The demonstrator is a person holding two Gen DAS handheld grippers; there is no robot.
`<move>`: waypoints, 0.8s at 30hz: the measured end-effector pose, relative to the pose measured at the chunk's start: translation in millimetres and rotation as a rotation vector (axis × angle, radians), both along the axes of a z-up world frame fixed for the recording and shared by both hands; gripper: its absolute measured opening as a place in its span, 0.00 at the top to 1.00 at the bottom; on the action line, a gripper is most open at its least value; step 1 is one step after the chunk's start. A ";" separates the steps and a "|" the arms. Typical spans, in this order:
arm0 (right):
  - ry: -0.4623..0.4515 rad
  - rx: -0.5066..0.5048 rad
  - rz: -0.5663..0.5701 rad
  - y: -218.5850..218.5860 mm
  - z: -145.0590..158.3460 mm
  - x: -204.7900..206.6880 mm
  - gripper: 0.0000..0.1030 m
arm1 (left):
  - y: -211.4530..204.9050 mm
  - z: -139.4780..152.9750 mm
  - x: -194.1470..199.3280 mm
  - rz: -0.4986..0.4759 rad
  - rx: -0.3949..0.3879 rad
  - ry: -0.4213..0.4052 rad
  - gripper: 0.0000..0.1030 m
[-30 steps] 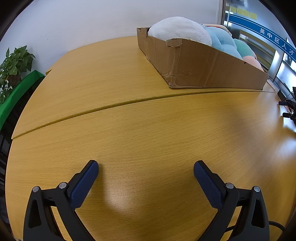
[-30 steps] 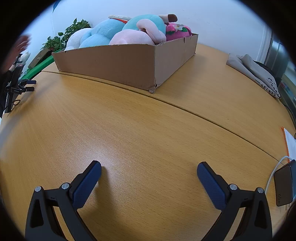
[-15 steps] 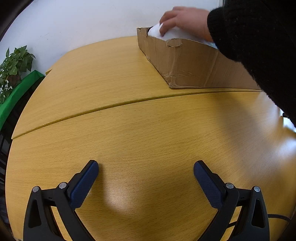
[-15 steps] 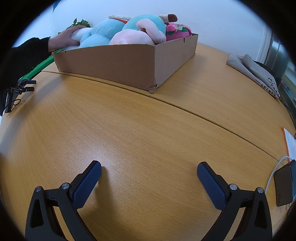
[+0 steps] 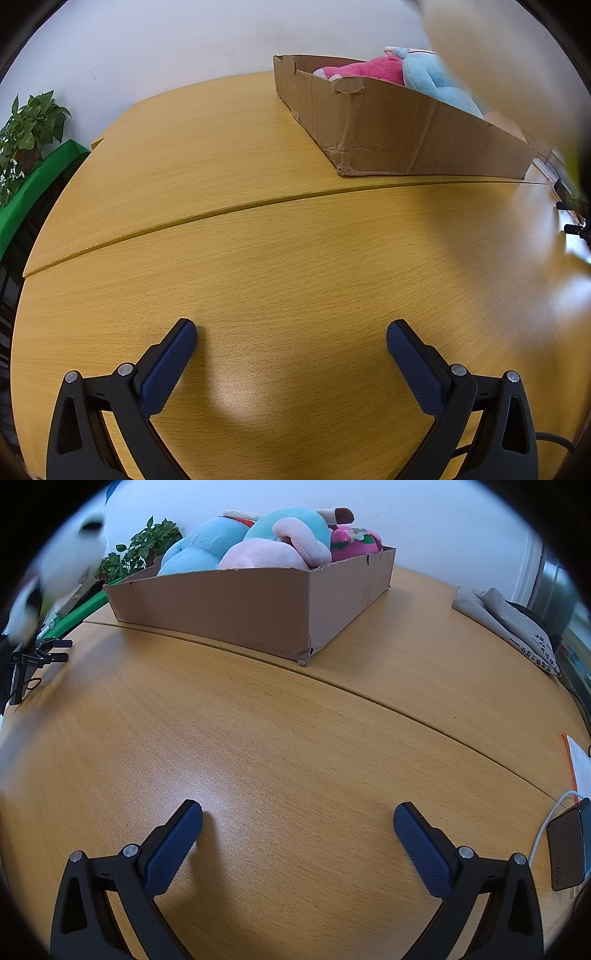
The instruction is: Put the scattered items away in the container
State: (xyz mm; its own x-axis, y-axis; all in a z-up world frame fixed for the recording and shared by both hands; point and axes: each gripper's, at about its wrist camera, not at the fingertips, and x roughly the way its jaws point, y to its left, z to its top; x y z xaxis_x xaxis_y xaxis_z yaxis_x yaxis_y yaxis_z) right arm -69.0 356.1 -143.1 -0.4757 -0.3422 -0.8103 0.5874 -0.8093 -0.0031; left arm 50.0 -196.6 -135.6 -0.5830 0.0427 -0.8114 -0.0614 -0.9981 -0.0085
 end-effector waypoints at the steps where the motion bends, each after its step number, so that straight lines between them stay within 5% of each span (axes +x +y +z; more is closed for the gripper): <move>1: 0.000 0.000 0.000 -0.1 -0.2 -0.1 0.00 | 0.1 -0.3 -0.1 0.000 0.000 0.000 0.00; 24: 0.002 -0.001 0.000 0.0 -0.6 1.0 0.00 | -5.5 13.3 -3.4 0.000 0.002 0.002 0.00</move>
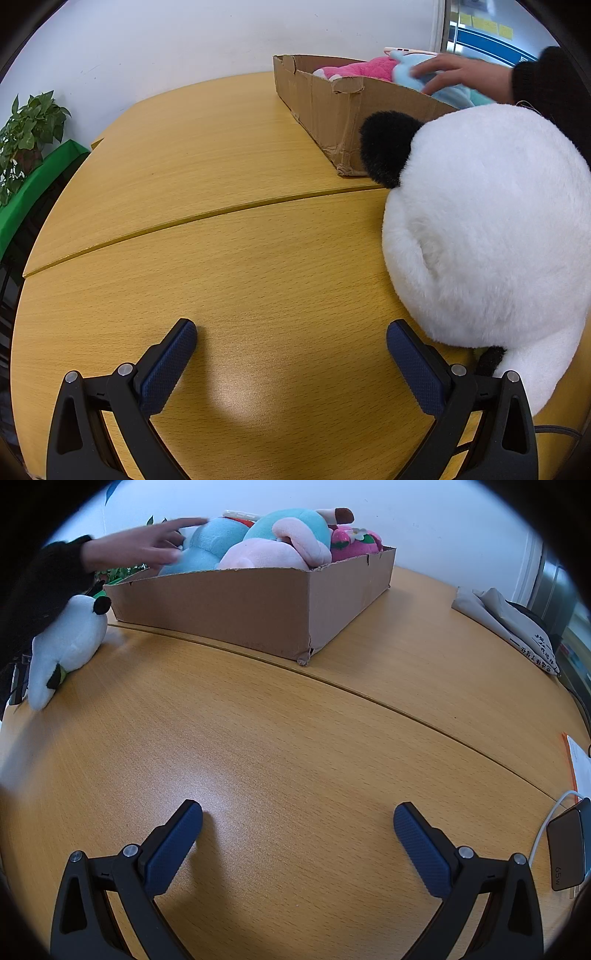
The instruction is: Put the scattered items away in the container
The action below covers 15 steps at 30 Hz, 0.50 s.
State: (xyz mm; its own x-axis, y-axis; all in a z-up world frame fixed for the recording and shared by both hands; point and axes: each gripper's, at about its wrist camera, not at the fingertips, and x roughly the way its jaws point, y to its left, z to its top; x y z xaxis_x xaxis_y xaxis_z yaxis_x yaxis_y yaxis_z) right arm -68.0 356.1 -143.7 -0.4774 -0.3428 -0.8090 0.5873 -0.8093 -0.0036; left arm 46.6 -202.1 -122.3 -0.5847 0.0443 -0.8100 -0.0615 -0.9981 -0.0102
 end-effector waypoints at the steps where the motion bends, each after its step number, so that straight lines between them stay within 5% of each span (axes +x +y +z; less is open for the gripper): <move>1: 0.000 0.000 0.000 0.0 -0.1 -0.1 0.00 | -0.3 -0.2 -0.6 0.000 0.000 0.000 0.00; 15: -0.001 0.000 -0.001 -1.5 0.9 -0.1 0.00 | -0.4 -0.9 -1.4 0.000 0.000 0.001 0.00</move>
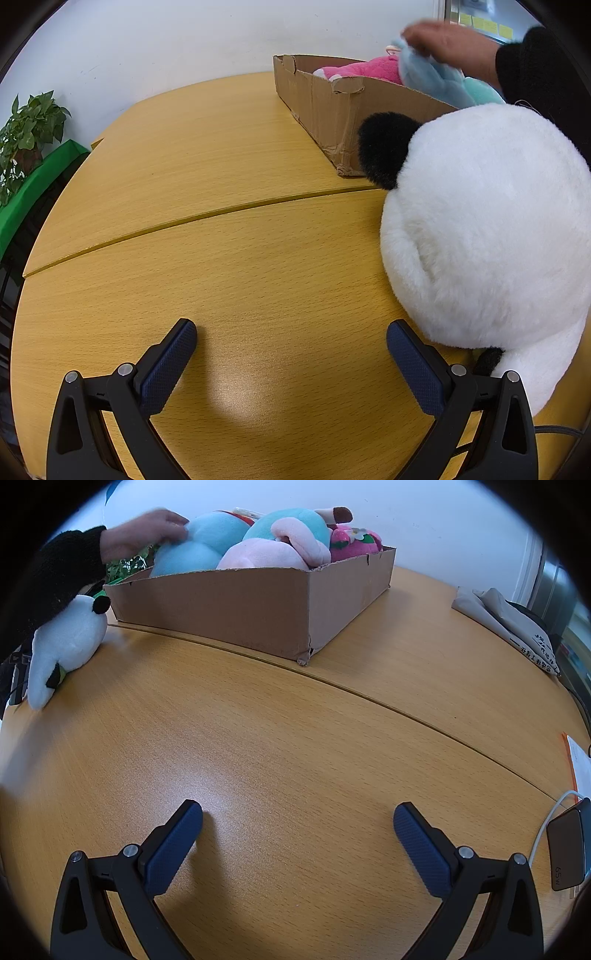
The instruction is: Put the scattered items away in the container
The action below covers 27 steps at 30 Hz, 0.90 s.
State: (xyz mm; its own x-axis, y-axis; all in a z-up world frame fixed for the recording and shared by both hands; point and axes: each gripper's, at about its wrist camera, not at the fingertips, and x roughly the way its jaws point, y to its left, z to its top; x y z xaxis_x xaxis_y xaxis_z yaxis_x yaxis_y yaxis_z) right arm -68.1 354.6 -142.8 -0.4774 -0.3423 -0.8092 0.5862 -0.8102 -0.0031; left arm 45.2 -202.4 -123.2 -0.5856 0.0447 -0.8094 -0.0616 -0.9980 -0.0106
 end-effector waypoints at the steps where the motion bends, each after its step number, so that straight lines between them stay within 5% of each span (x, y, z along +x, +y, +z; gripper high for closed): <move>1: 0.000 0.000 0.000 0.0 -0.1 0.0 0.00 | -0.3 -0.2 -0.7 0.000 0.000 0.000 0.00; 27: 0.000 0.001 0.000 0.8 -0.5 0.2 0.00 | -0.9 -1.8 -2.9 0.000 0.001 0.001 0.00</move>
